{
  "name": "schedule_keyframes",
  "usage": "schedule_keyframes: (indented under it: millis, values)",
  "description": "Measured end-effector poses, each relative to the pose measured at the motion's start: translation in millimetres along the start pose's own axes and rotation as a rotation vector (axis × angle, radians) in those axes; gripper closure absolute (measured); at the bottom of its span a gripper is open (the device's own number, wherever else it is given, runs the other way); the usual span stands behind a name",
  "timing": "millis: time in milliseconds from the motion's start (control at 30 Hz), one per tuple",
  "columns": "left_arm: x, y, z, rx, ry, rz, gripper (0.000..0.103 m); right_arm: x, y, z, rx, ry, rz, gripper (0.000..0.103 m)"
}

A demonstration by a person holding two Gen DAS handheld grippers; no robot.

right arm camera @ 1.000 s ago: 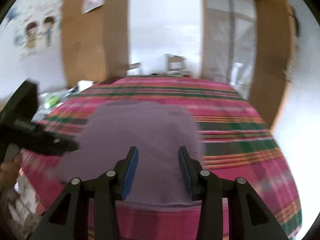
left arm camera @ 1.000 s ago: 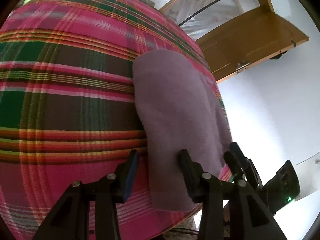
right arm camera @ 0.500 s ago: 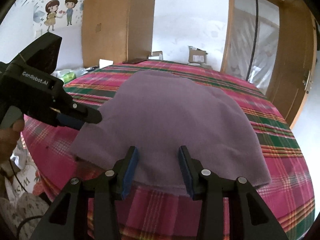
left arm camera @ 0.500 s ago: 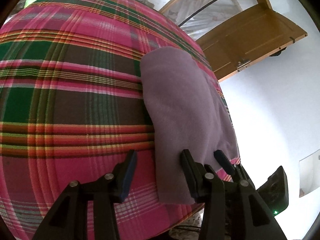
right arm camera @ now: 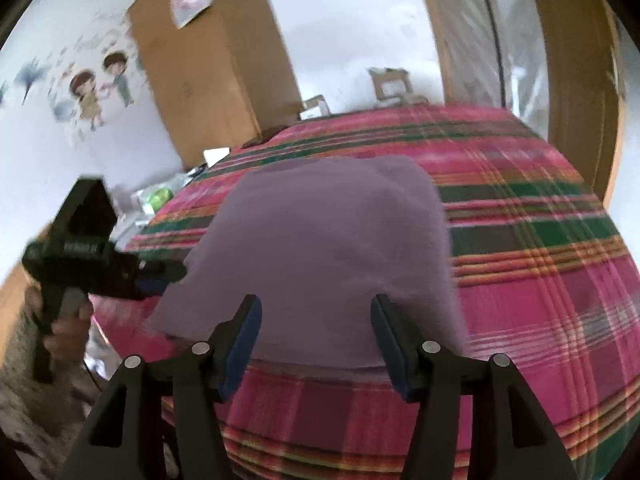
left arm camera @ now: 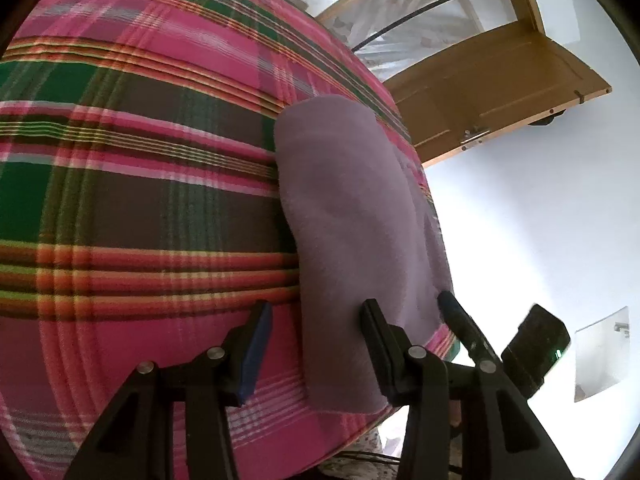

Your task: Fold clothes

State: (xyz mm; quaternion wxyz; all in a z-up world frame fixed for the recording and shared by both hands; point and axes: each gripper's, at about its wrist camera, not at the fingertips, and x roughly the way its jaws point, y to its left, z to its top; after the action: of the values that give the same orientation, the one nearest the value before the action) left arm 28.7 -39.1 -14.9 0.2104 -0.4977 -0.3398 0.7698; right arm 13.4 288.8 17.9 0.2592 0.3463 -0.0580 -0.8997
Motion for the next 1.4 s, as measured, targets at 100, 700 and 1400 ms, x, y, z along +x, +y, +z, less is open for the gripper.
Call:
schedule_keyframes:
  millis: [100, 700, 1400]
  values:
    - [3.6, 1.9, 6.5, -0.012, 0.022, -0.049, 0.053, -0.8, -23.3, 15.0, 0.063, 0.008, 0.06, 0.044]
    - [31.0, 7.6, 45.4, -0.052, 0.1, -0.128, 0.05, 61.5, -108.4, 58.5, 0.242, 0.238, 0.24, 0.032]
    - [31.0, 25.1, 58.8, -0.099, 0.219, -0.172, 0.049, 120.3, -111.5, 89.8, 0.17, 0.528, 0.581, 0.028]
